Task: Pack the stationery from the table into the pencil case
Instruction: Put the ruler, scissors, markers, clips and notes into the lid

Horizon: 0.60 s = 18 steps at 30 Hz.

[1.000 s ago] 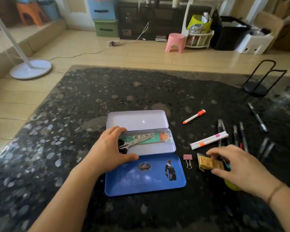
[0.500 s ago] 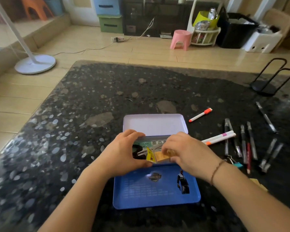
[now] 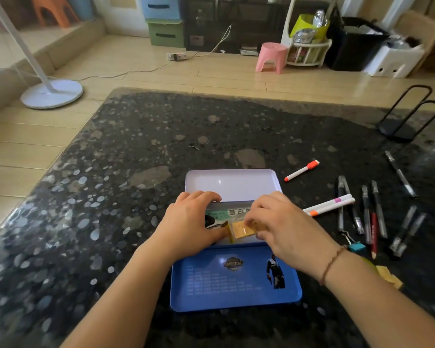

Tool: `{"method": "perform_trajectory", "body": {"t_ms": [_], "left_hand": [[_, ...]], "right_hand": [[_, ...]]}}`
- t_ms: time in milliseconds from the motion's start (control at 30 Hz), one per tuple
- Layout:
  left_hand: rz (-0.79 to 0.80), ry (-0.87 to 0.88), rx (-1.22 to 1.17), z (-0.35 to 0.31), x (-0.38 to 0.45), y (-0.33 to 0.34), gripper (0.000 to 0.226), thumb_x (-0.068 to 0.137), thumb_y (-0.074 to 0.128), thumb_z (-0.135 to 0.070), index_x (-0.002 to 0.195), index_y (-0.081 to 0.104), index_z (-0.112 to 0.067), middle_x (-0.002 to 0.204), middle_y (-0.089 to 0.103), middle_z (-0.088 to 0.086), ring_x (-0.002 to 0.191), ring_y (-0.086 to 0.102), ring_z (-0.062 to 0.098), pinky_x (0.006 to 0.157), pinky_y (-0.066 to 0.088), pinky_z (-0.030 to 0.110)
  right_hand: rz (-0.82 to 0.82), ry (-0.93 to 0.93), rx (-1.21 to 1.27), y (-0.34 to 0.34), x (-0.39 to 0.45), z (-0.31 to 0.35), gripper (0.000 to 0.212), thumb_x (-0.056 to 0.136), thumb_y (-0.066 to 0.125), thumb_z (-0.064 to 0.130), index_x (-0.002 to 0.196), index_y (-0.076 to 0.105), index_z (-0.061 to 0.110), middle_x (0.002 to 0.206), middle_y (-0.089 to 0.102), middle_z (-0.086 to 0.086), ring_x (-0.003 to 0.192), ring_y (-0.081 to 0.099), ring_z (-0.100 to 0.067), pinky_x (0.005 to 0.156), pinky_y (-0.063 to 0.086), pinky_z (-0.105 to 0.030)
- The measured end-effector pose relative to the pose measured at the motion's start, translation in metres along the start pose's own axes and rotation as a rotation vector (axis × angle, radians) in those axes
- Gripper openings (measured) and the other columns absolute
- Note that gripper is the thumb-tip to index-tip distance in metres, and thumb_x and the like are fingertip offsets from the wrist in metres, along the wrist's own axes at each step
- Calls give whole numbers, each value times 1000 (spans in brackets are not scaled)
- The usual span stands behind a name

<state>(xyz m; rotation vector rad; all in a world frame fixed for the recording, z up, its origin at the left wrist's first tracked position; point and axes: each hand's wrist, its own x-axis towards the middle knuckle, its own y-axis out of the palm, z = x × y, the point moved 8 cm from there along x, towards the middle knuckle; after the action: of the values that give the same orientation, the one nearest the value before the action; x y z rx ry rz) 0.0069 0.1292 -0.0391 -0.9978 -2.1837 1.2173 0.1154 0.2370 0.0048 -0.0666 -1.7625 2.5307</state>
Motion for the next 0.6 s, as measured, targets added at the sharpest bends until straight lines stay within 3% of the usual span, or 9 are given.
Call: {"method": "perform_trajectory", "body": {"t_ms": [167, 400, 500, 600], "left_hand": [[-10, -5, 106, -6, -1, 5, 71, 70, 66, -60, 131, 44, -32, 127, 51, -12, 114, 41, 18, 93, 40, 42], [31, -27, 17, 2, 1, 2, 63, 76, 68, -40, 134, 43, -32, 127, 52, -11, 114, 41, 18, 96, 42, 45], [32, -17, 20, 0, 1, 2, 61, 78, 68, -38, 134, 44, -31, 128, 52, -11, 115, 40, 19, 96, 41, 45], [28, -18, 6, 1, 1, 0, 59, 79, 67, -36, 134, 44, -32, 128, 52, -11, 115, 40, 19, 97, 41, 46]], "right_hand": [[-1, -41, 114, 12, 2, 1, 22, 86, 66, 11, 104, 66, 25, 108, 55, 11, 104, 42, -6, 91, 42, -23], [-63, 13, -63, 5, -4, -21, 36, 75, 64, -10, 92, 70, 21, 102, 54, 7, 103, 46, -10, 74, 55, -36], [-18, -26, -54, 21, -1, -8, 37, 79, 60, -7, 101, 69, 21, 109, 54, 5, 108, 45, -12, 82, 53, -34], [-8, -34, 61, 28, 3, 0, 38, 83, 53, -7, 108, 69, 16, 115, 57, 2, 112, 45, -12, 94, 43, -24]]}}
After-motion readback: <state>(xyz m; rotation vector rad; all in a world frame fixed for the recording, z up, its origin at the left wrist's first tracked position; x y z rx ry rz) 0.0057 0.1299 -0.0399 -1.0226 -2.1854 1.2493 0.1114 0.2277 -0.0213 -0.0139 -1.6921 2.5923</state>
